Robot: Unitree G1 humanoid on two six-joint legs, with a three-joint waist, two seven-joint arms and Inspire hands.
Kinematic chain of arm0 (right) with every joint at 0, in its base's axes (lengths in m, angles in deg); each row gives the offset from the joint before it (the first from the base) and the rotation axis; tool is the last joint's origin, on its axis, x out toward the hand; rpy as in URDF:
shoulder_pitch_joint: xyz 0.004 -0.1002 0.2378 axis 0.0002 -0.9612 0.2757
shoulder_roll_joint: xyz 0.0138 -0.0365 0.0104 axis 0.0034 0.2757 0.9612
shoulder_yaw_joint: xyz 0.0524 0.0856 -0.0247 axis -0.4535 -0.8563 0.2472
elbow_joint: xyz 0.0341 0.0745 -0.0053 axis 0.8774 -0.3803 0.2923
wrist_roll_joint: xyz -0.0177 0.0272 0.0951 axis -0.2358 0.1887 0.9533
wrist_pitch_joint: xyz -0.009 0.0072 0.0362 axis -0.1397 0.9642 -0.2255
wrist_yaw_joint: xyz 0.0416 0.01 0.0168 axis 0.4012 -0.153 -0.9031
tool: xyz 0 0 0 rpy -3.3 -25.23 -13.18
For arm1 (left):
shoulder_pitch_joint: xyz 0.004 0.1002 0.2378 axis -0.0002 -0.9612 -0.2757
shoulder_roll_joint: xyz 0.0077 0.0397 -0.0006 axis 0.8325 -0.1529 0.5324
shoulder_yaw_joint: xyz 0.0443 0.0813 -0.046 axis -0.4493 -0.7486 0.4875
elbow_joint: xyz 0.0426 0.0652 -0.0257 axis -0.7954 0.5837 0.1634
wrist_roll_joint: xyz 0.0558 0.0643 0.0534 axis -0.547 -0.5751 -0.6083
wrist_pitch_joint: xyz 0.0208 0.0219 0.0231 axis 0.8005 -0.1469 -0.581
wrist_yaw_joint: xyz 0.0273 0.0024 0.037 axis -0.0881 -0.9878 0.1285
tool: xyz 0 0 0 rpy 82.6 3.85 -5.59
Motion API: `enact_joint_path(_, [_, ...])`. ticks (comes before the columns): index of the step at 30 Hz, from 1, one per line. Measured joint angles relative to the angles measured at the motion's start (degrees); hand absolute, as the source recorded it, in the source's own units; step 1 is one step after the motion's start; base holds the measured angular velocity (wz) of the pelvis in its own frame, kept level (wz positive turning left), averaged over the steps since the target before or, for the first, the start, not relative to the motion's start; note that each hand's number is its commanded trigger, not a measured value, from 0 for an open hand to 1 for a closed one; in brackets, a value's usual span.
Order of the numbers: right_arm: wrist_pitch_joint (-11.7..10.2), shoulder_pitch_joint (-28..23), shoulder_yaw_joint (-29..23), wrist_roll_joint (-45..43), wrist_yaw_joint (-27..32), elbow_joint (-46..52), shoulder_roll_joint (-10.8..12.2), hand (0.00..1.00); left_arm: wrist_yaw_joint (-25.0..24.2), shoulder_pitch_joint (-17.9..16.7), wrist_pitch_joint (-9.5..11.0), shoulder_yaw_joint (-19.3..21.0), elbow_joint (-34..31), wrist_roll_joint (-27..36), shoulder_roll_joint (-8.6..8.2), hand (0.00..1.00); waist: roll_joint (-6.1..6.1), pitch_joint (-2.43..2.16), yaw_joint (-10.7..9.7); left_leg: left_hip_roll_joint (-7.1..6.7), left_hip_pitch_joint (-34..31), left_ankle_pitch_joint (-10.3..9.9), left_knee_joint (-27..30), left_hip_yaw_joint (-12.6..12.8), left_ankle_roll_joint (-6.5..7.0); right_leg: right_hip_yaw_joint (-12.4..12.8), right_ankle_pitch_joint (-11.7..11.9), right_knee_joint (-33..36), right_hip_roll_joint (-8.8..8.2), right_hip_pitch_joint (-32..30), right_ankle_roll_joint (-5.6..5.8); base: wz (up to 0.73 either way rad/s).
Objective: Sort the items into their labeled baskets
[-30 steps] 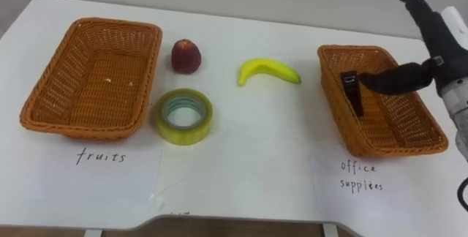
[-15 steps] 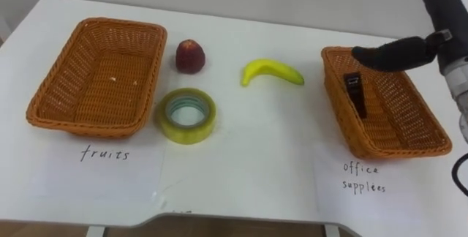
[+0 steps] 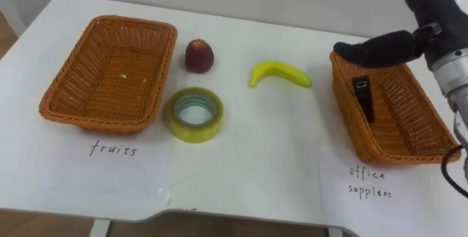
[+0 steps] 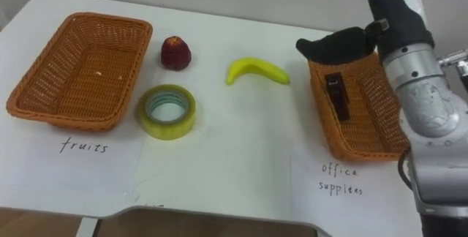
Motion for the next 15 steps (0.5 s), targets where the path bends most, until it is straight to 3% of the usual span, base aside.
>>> enact_joint_path(3, [1.1,0.5,0.9,3.5,-0.4,-0.4,2.1,0.00,-0.1,0.0,-0.6,0.0,-0.3,-0.2,-0.23,0.00,0.25,0.05,0.3,-0.04,-0.3,0.1,-0.1,-0.4,-0.01,-0.8,0.0,0.0,-0.03,0.0,0.00,0.10])
enact_joint_path(9, [2.2,0.5,3.8,5.8,-0.7,-1.6,4.1,0.00,-0.2,0.0,-1.1,0.0,-0.6,-0.3,-0.36,0.00,0.33,0.04,1.1,-0.08,-1.3,0.2,0.0,-1.3,-0.09,-2.1,0.0,0.0,-0.09,-0.6,0.00,0.08])
enact_joint_path(15, [2.4,0.5,4.6,7.4,-1.0,-2.5,4.6,0.00,-0.9,0.1,-1.1,-0.5,-0.8,-0.2,-0.37,0.00,0.32,0.03,2.1,-0.25,-2.1,0.3,0.5,-2.7,-0.07,-2.6,0.0,-0.1,-0.17,-0.9,0.00,0.13])
